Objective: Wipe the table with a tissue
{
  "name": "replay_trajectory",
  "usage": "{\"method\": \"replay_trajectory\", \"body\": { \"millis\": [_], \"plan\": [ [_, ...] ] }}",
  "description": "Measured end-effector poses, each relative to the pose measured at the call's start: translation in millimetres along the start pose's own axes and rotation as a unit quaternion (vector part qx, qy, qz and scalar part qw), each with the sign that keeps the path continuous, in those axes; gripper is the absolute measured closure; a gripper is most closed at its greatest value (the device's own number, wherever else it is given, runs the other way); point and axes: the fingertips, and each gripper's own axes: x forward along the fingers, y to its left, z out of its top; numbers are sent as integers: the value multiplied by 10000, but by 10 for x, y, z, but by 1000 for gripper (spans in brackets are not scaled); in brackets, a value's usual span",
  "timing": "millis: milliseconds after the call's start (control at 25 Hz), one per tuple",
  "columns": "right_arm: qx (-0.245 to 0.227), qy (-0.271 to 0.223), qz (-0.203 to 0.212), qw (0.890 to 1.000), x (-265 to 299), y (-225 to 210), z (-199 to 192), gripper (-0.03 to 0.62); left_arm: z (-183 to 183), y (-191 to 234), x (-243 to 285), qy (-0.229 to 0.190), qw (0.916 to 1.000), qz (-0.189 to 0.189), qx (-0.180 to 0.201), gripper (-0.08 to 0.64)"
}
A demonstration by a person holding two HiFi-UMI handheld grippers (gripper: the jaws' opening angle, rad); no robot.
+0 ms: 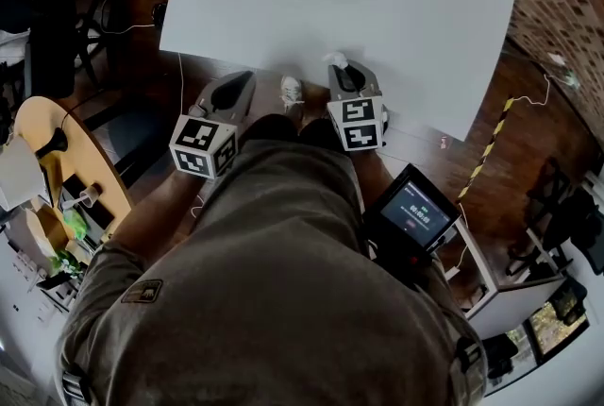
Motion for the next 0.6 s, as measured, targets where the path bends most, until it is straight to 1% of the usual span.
{"method": "replay_trajectory", "body": {
  "millis": [160,280,400,600],
  "plan": [
    [-306,68,290,9991,100,281,5,526,-19,92,-83,-19,10000,45,9,558],
    [-419,137,362,9984,110,331,6,526,-14,90,-82,-19,10000,7,35,558],
    [-347,166,222,9990,67,146,-7,526,39,15,8,-23,9999,-84,80,558],
    [16,192,-320,9993,-101,-248,-100,526,64,-52,57,-61,9996,-251,131,558]
  ]
}}
